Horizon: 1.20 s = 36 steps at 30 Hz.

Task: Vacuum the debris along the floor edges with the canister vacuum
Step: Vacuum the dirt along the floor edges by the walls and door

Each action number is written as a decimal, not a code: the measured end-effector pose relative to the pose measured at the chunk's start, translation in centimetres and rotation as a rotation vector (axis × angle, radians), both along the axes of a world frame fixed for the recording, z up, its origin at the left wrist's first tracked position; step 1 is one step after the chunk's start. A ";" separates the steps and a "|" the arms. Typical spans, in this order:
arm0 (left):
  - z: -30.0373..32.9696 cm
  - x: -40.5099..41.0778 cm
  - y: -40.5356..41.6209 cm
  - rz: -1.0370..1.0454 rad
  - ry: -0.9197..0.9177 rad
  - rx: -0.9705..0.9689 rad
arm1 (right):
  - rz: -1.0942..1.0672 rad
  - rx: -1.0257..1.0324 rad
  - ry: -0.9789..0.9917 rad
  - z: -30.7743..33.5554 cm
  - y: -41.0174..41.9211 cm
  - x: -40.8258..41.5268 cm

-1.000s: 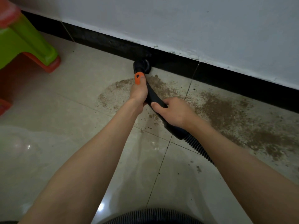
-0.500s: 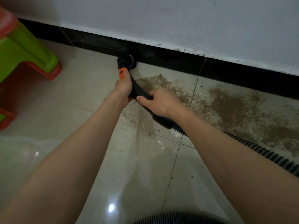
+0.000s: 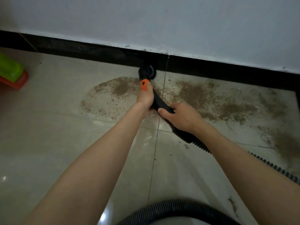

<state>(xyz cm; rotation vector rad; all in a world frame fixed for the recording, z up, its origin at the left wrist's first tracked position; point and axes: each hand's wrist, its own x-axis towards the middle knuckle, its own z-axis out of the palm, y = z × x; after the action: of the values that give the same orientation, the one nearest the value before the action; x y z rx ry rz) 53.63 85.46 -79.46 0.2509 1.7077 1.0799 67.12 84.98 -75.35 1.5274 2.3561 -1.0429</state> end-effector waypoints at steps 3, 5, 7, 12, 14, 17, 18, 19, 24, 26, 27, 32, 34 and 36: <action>-0.3 1.8 0.2 -0.029 -0.021 0.014 | -0.035 0.001 -0.022 0.1 -0.4 1.7; -1.0 2.4 0.5 -0.035 0.005 0.012 | -0.054 0.021 -0.002 -0.6 -0.9 2.4; -1.4 2.9 0.7 -0.054 0.039 0.006 | -0.081 0.022 0.059 -1.5 -1.2 2.9; -1.3 3.5 0.5 -0.067 0.095 0.009 | -0.113 0.019 0.119 -2.3 -1.5 3.6; -1.0 3.0 -0.1 -0.071 0.104 0.006 | -0.111 0.006 0.132 -2.2 -1.8 3.2; -0.6 1.6 -1.3 -0.037 0.106 0.016 | -0.076 0.005 0.150 -1.8 -2.7 1.8; -0.5 0.9 -1.6 -0.014 0.104 0.014 | -0.064 0.002 0.159 -1.7 -2.9 1.2; -0.4 0.2 -2.0 0.010 0.108 0.010 | -0.050 0.003 0.166 -1.6 -3.2 0.5; -1.0 -4.1 -4.4 0.163 0.019 0.037 | 0.064 0.030 0.117 -0.7 -4.8 -2.2; -1.1 -5.8 -5.5 0.216 0.001 0.047 | 0.129 0.037 0.071 -0.3 -5.8 -2.6; -1.2 -6.5 -5.9 0.233 0.003 0.048 | 0.169 0.056 0.032 -0.2 -6.3 -2.8; -1.4 -8.2 -7.0 0.234 0.027 0.048 | 0.223 0.155 0.000 -0.3 -8.1 -3.6; -1.3 -8.5 -7.1 0.223 0.048 0.042 | 0.197 0.155 0.036 -0.3 -8.3 -3.7; -1.2 -8.5 -7.2 0.223 0.067 0.039 | 0.176 0.143 0.059 -0.5 -8.5 -3.7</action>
<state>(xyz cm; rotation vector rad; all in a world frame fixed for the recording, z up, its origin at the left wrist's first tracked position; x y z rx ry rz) 45.14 78.31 -80.61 0.1237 1.8070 1.2814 63.42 76.49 -75.89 1.3188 2.6003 -0.9099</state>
